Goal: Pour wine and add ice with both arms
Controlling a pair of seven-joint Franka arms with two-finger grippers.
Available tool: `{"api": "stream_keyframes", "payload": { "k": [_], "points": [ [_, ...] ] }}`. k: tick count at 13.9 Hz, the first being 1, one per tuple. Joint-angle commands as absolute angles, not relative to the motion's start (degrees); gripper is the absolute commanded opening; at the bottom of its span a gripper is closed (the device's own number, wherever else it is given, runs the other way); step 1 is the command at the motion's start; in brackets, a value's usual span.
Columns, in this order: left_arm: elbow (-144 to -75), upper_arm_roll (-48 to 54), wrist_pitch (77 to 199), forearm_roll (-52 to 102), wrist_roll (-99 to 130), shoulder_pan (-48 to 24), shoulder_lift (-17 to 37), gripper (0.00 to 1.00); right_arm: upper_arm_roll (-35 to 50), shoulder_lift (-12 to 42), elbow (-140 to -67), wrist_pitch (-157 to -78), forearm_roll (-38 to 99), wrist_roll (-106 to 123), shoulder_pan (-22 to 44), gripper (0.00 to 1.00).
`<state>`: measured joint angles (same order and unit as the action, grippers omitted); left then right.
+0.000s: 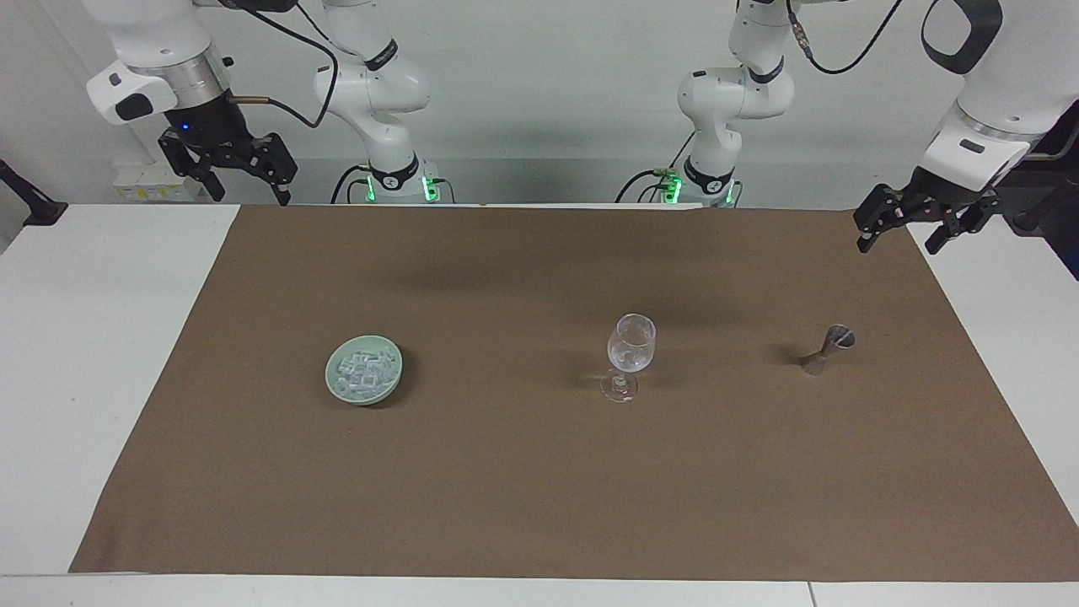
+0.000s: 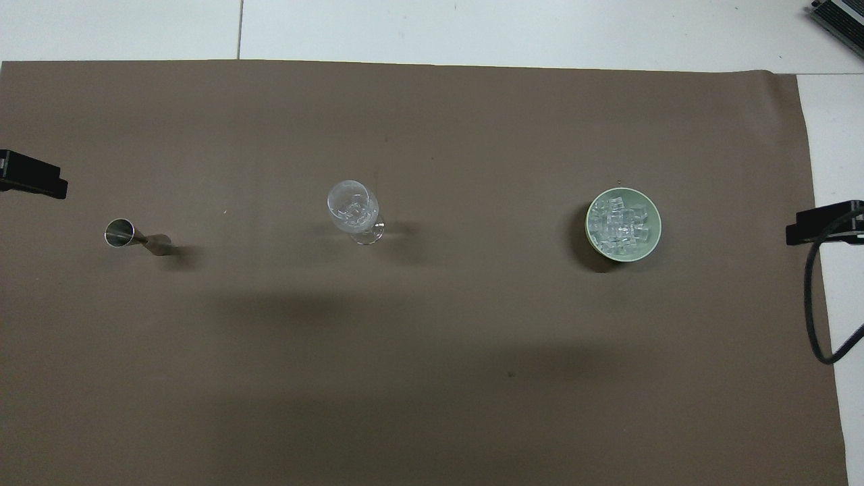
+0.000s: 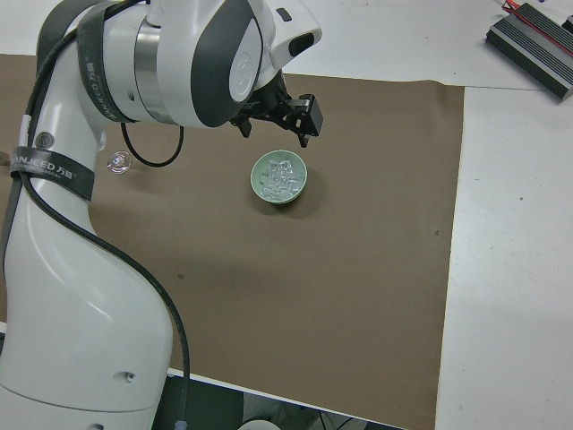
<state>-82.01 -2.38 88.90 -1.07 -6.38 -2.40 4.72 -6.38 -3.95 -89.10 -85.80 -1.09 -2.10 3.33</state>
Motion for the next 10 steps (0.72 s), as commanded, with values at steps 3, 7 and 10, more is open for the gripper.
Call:
{"api": "stream_keyframes", "payload": {
  "k": [3, 7, 10],
  "points": [
    [-81.8, -2.9, 88.9, -1.2, 0.9, -1.8, 3.9, 1.00, -6.7, -5.7, -91.6, -87.5, 0.0, -1.8, 2.6, 1.00],
    [-81.7, -2.8, 88.6, -1.8, 0.2, -2.4, 4.0, 1.00, -6.7, -5.8, -91.8, -87.4, 0.1, -1.9, 2.5, 1.00],
    [-81.3, -2.5, 87.6, -1.5, 0.2, -2.0, 3.9, 1.00, -6.7, -7.3, -94.1, -87.4, 0.1, -2.0, 2.8, 1.00]
  ]
}}
